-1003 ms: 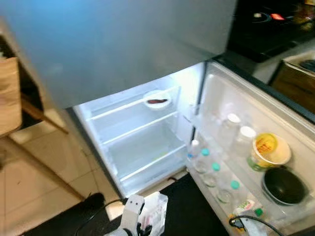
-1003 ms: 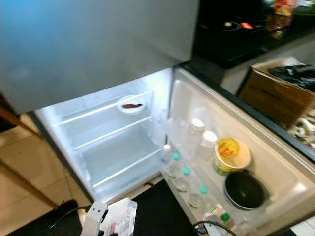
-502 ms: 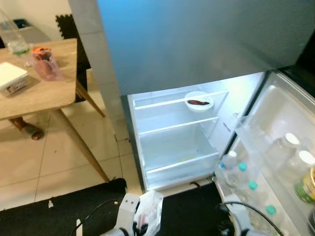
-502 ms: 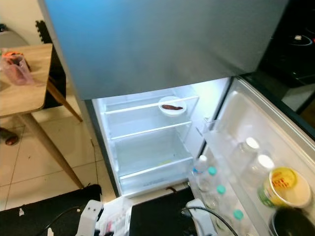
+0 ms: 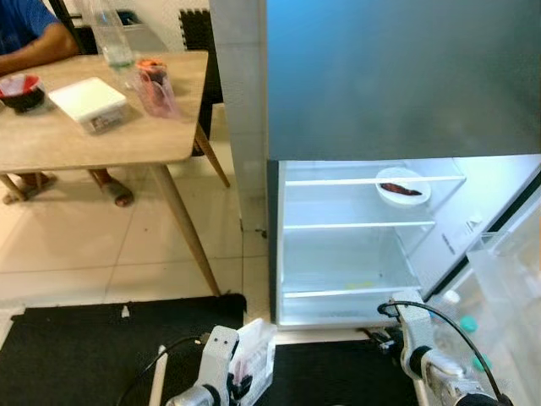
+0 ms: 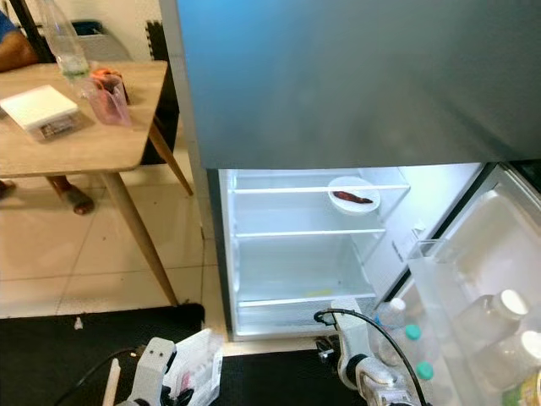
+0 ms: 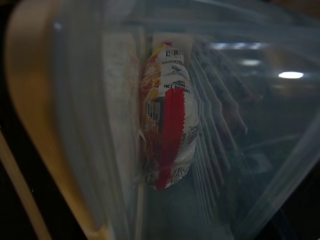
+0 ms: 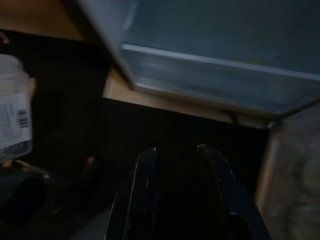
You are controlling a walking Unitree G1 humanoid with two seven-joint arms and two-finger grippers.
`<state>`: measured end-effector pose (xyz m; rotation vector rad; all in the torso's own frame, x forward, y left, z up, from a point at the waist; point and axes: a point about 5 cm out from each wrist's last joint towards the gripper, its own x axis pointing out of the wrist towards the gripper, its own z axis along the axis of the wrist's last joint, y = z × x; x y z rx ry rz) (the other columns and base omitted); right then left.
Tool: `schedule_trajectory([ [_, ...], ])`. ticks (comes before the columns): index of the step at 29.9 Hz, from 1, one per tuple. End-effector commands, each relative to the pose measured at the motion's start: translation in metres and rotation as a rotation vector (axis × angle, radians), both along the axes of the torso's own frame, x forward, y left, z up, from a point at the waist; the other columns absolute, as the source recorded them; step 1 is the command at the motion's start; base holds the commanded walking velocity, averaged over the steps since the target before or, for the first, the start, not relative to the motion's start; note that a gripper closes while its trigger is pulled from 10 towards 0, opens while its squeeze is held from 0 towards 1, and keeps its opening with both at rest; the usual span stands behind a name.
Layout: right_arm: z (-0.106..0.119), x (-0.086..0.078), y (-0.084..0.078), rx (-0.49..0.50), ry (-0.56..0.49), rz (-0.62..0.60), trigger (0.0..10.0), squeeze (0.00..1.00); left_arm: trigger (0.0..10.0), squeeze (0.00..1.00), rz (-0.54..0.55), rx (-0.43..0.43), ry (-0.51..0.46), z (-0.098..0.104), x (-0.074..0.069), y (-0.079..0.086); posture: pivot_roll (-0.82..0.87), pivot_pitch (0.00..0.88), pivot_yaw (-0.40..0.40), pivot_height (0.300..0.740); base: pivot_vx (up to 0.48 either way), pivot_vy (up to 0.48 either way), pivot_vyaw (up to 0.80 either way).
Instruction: Restocking fridge
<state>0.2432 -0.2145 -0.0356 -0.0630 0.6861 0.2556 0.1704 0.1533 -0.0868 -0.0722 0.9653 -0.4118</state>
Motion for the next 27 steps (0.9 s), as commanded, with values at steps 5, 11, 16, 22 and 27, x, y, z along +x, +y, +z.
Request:
schedule_trajectory([
  [5, 0.018, 0.018, -0.014, -0.016, -0.097, -0.068, 10.0, 0.0, 10.0, 0.0, -0.01, 0.018, 0.119, -0.013, -0.029, 0.001, -0.09, 0.066, -0.004, 0.74, 0.0, 0.0, 0.0],
  [11, 0.031, 0.027, -0.029, -0.122, -0.122, 0.014, 10.0, 0.0, 10.0, 0.0, -0.011, 0.02, 0.123, -0.013, -0.031, 0.002, -0.09, 0.067, -0.003, 0.74, 0.0, 0.0, 0.0],
  [16, 0.051, 0.039, -0.048, -0.198, -0.205, -0.046, 10.0, 0.0, 10.0, 0.0, -0.015, 0.019, 0.125, -0.014, -0.031, 0.002, -0.1, 0.07, -0.002, 0.74, 0.0, 0.0, 0.0],
  [22, 0.066, 0.046, -0.066, -0.252, -0.26, -0.127, 10.0, 0.0, 10.0, 0.0, -0.019, 0.017, 0.125, -0.014, -0.031, 0.0, -0.11, 0.072, -0.002, 0.74, 0.0, 0.0, 0.0],
  [27, 0.045, 0.034, -0.048, -0.192, -0.172, -0.039, 10.0, 0.0, 10.0, 0.0, -0.023, 0.017, 0.127, -0.014, -0.032, -0.001, -0.11, 0.071, -0.007, 0.74, 0.0, 0.0, 0.0],
])
